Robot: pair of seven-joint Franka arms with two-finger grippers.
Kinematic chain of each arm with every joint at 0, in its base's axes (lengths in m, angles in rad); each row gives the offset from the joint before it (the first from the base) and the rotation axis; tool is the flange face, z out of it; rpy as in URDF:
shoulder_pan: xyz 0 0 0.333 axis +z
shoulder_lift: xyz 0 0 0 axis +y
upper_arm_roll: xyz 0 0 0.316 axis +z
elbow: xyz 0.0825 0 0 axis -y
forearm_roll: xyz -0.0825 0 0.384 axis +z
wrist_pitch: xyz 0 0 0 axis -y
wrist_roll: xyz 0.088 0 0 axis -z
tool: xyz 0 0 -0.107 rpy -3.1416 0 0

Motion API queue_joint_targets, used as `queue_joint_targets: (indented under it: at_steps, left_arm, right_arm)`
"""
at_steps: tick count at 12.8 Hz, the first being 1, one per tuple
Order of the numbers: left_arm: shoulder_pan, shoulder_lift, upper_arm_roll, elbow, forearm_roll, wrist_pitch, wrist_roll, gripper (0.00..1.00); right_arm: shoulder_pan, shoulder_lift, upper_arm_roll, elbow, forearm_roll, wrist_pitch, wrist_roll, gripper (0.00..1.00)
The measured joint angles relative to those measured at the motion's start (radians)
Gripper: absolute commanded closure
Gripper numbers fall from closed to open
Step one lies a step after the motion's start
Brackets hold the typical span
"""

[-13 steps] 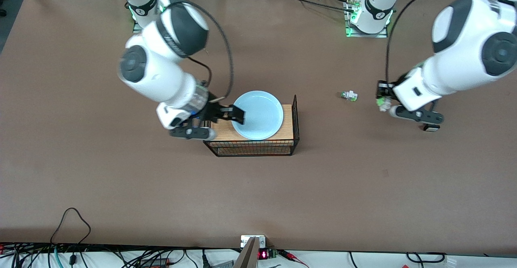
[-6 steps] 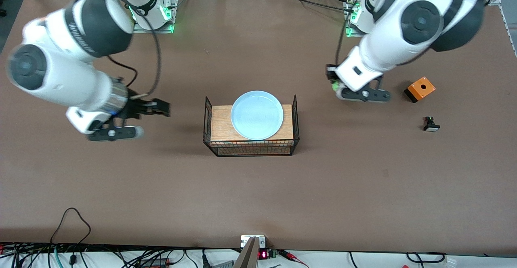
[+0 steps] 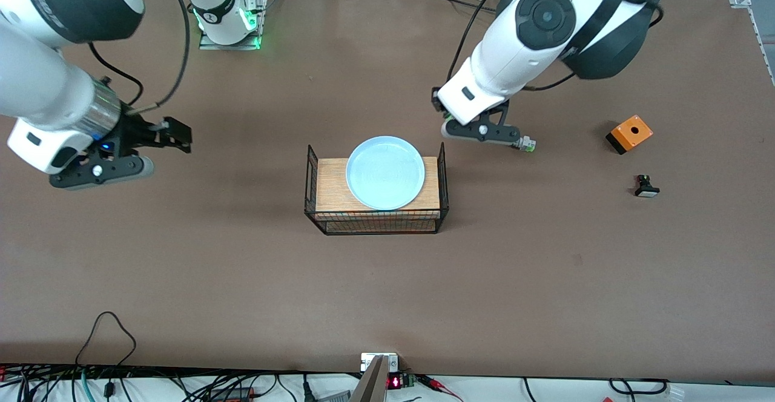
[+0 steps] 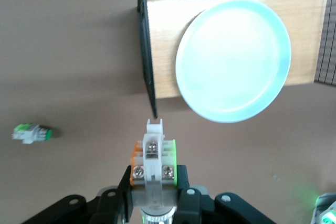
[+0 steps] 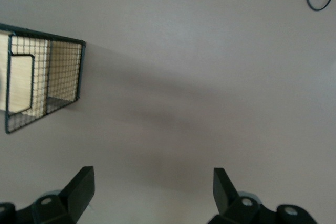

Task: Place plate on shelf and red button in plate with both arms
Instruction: 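Lower the white red-based button onto the plate center with the left gripper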

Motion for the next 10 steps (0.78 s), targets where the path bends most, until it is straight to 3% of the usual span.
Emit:
queue_joint_targets:
  at_steps: [4, 7, 10]
  left_arm:
    - [-0.100, 0.161, 0.006, 0.119, 0.098, 0.025, -0.126, 1.00]
    - [-0.181, 0.237, 0.007, 0.176, 0.165, 0.026, -0.187, 1.00]
    - [-0.194, 0.285, 0.011, 0.247, 0.167, 0.031, -0.188, 1.00]
  right_arm:
    - [-0.091, 0.003, -0.003, -0.015, 0.000, -0.002, -0.137, 0.00]
    - [-0.087, -0.013, 0.000, -0.065, -0.015, -0.002, -0.139, 0.00]
    - [-0.082, -0.050, 0.004, -0.118, -0.015, 0.021, -0.138, 0.00]
